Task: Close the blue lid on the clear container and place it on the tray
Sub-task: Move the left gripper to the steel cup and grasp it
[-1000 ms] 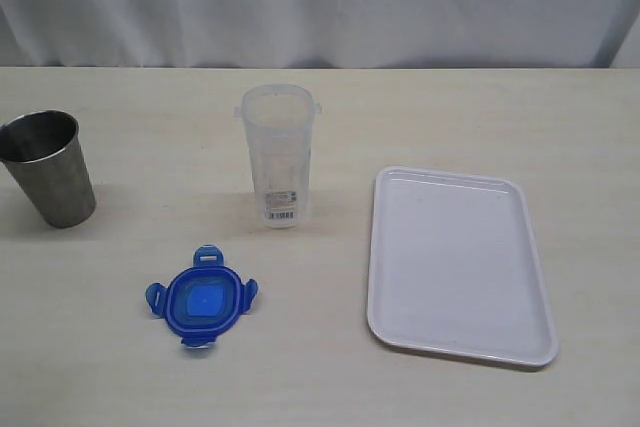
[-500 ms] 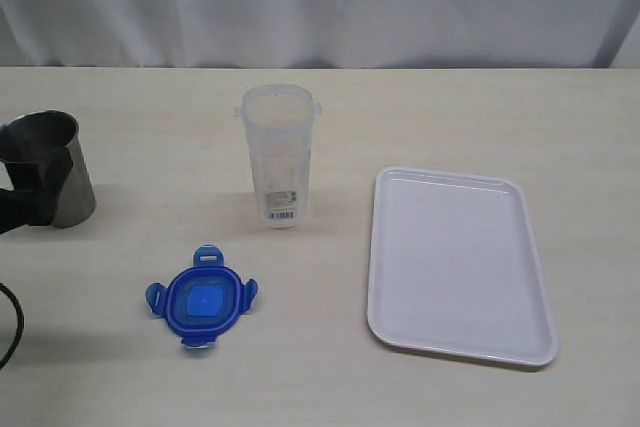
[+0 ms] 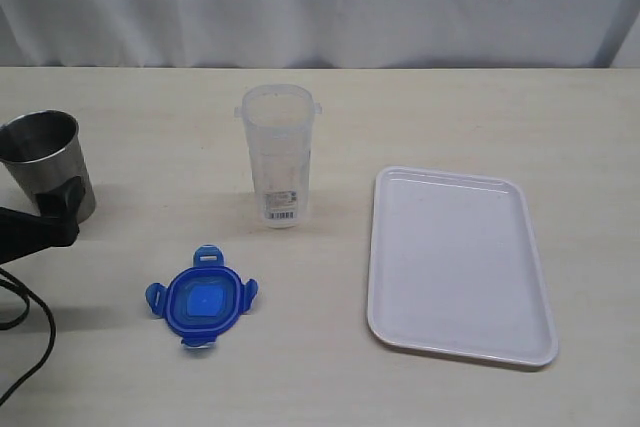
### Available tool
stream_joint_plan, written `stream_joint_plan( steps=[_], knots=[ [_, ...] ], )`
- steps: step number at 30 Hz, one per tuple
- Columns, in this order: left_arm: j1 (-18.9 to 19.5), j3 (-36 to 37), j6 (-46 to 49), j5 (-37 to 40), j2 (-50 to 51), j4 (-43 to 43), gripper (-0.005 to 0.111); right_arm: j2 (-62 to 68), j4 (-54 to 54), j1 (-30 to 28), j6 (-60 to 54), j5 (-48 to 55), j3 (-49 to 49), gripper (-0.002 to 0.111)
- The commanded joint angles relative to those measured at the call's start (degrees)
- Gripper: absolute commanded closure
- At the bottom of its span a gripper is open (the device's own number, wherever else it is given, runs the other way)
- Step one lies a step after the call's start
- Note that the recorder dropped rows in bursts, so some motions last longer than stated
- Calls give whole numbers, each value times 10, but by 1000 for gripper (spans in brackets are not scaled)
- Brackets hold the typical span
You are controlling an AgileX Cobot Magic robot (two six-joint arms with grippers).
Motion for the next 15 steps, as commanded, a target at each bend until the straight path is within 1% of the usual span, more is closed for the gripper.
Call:
stream_joint_plan(
  steps=[1, 3, 8, 12, 15],
  knots=[
    [-1, -16, 10, -18, 32, -8, 2, -2, -5, -3, -3, 1, 1, 104],
    [-1, -32, 20, -11, 48, -8, 2, -2, -5, -3, -3, 1, 1, 104],
    [-1, -61, 21, -10, 90, -50, 2, -2, -5, -3, -3, 1, 1, 104],
    [-1, -91, 25, -9, 109, -54, 2, -2, -5, -3, -3, 1, 1, 104],
    [-1, -116, 51, -8, 140, -59, 2, -2, -5, -3, -3, 1, 1, 104]
  ],
)
